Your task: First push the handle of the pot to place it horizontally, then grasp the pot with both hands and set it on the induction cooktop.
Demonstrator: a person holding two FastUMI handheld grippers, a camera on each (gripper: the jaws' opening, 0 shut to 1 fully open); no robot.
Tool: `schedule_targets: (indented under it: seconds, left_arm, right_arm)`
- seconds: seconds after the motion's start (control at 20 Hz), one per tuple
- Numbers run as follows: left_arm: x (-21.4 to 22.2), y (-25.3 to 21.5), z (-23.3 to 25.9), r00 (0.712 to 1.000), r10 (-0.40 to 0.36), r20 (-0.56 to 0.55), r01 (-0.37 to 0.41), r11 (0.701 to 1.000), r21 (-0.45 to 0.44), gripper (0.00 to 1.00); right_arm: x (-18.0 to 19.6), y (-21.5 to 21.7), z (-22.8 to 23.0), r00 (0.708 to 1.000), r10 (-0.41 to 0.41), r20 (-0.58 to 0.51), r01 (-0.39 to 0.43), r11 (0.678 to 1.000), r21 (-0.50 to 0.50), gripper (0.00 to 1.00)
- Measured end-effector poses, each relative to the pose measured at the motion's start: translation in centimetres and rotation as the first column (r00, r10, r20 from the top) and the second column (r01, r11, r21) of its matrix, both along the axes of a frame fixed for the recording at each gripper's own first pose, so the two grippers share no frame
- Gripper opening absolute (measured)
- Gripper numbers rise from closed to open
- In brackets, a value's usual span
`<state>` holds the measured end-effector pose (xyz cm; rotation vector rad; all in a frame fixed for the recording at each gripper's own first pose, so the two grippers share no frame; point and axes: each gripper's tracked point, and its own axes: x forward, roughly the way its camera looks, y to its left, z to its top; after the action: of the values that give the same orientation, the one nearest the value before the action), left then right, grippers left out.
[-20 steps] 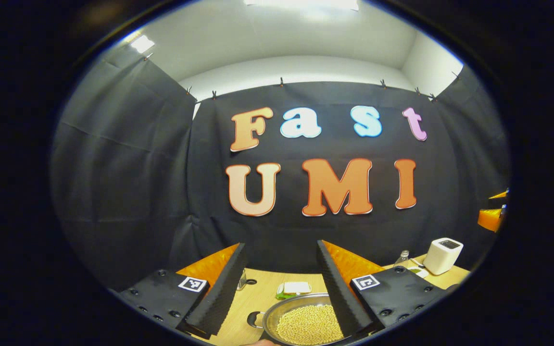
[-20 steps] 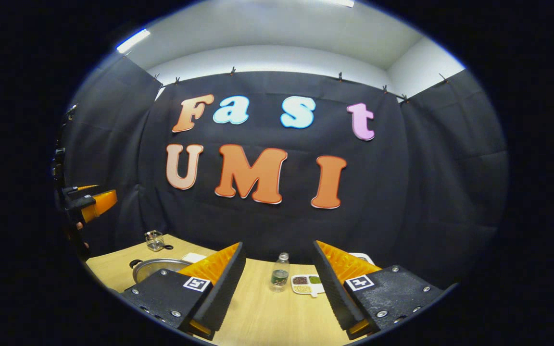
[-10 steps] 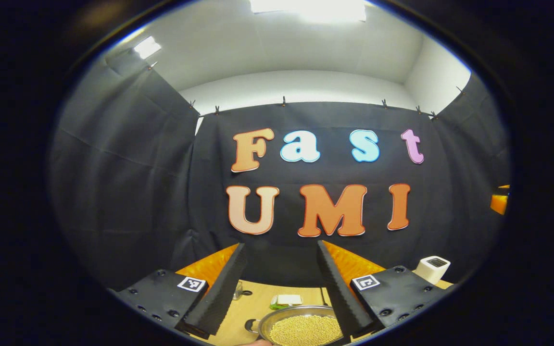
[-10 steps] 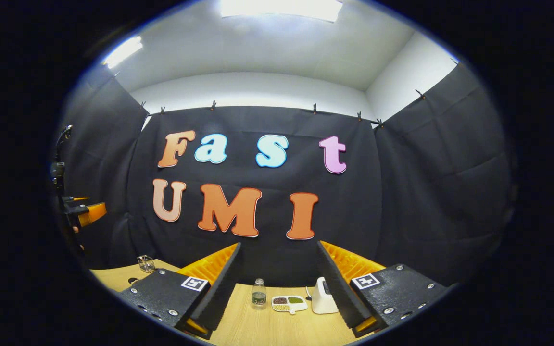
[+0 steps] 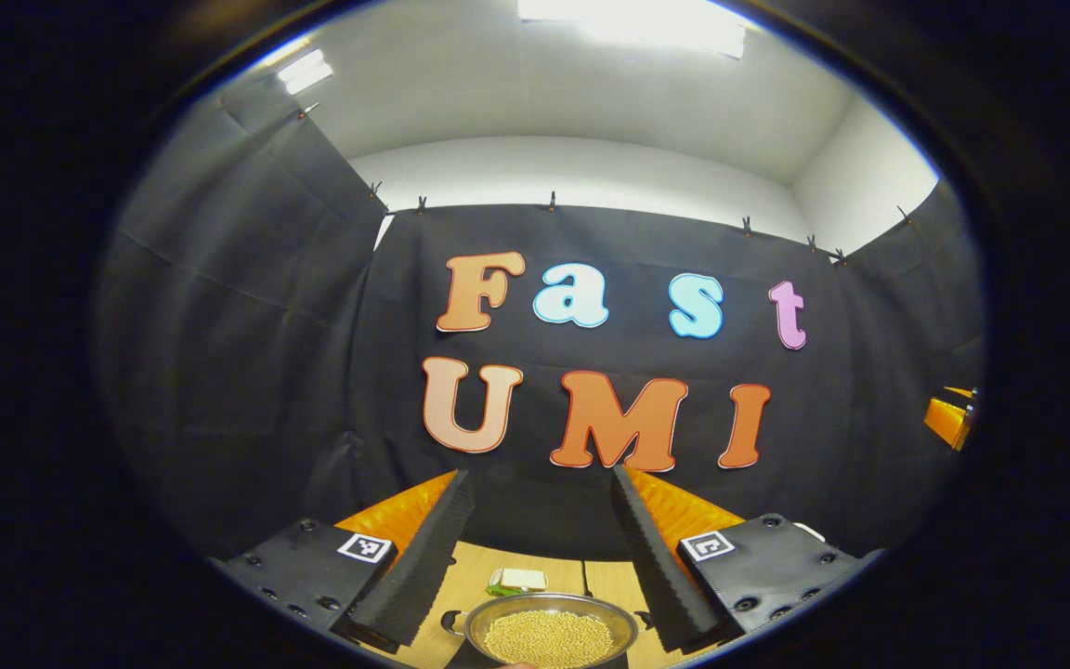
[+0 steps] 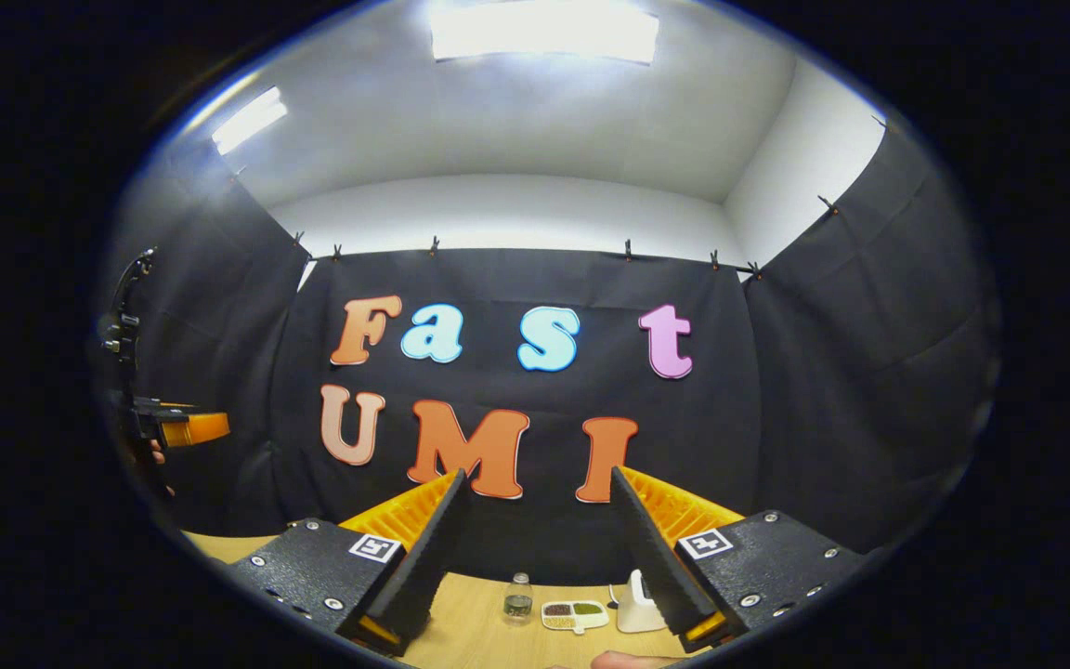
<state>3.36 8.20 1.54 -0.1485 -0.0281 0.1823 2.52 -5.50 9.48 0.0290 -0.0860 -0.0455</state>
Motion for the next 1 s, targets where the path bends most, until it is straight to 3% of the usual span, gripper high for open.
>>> schedule_targets:
  seconds: [0.1,0.15,0.25,0.45,0.6,0.75,1.0]
  left_arm:
    - [-0.6,-0.8,0.7,0.999,-0.011,0.035,0.012,1.0,-0.028,0.96]
    - [-0.8,-1.5,1.2,0.999,-0.025,0.048,0.027,0.999,-0.032,0.97]
    - [-1.2,-2.1,2.1,0.997,-0.035,0.072,0.036,0.999,-0.011,0.96]
    - [-1.5,-3.1,3.1,0.996,-0.051,0.079,0.047,0.998,0.052,0.98]
    - [-1.7,-3.5,3.4,0.996,-0.055,0.077,0.051,0.997,0.056,0.97]
    - [-1.7,-3.4,3.8,0.995,-0.056,0.082,0.052,0.997,0.058,0.97]
    - [-0.9,-2.2,5.2,0.992,-0.038,0.119,0.028,0.996,0.085,0.98]
  right_arm:
    - [-0.4,-0.4,-1.1,1.0,-0.015,-0.011,0.015,1.0,-0.008,0.93]
    - [-0.4,-0.5,-1.5,1.0,-0.021,-0.016,0.021,1.0,-0.013,0.89]
    - [-0.1,-0.2,-0.9,1.0,-0.019,-0.007,0.019,1.0,-0.018,0.97]
    - [0.1,0.7,0.3,1.0,0.012,0.01,-0.012,1.0,-0.023,0.93]
    - [-0.2,0.7,0.9,1.0,0.012,0.023,-0.011,0.999,-0.039,0.97]
    - [-0.6,1.7,2.0,0.998,0.044,0.05,-0.042,0.998,-0.036,0.93]
    - [-0.5,1.2,3.3,0.996,-0.006,0.084,0.013,0.997,-0.077,0.93]
